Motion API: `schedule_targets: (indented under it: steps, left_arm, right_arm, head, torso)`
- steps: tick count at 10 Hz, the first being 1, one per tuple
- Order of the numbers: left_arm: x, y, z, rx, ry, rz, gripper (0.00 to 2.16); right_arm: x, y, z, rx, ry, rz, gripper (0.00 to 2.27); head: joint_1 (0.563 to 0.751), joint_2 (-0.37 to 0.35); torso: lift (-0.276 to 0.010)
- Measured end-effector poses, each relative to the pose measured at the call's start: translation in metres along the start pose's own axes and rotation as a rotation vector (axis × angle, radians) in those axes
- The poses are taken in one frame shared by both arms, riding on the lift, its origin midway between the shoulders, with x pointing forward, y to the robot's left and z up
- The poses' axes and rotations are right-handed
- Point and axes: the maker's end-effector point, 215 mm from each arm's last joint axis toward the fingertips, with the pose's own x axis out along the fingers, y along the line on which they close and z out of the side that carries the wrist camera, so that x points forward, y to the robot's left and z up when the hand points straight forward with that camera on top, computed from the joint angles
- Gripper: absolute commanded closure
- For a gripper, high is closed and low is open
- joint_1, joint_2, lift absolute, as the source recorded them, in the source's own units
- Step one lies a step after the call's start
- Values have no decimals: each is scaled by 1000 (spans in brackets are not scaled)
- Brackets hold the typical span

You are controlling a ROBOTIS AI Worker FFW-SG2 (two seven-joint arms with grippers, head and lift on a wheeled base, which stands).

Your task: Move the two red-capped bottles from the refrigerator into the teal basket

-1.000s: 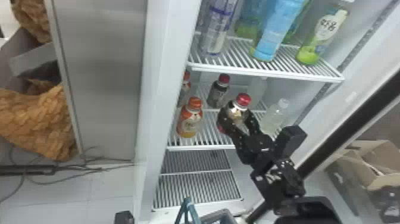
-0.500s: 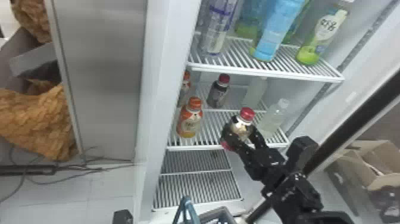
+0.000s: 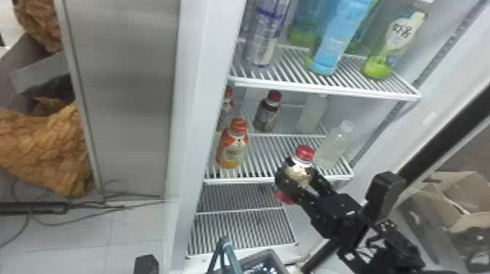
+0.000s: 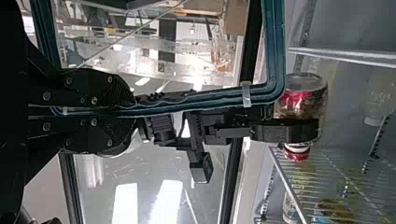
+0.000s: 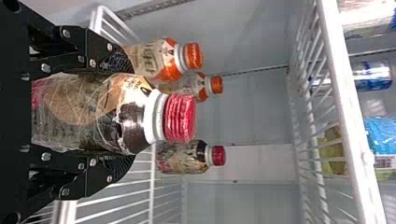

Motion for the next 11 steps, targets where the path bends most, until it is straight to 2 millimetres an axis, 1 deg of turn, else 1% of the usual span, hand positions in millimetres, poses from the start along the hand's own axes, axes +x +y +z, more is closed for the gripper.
schedule_targets:
  steps: [3, 6, 9, 11]
  left_arm:
    - [-1, 1, -1, -1, 0, 2, 1085]
    - [-1, 1, -2, -3, 3, 3, 1085]
    - [-1, 0, -1, -3, 1, 2, 1085]
    - [-2, 0, 0, -2, 0, 2, 1085]
  right_arm:
    - [-14, 8, -27, 39, 154, 27, 756]
    - [-22, 26, -60, 101, 314, 112, 756]
    - [-37, 37, -80, 134, 427, 142, 756]
    - [-41, 42, -87, 163, 475, 165, 756]
  head:
    - [695, -350]
    - [695, -350]
    - [695, -350]
    - [695, -350]
  torso:
    - [-228]
    - [-228]
    - [-228]
    - [-228]
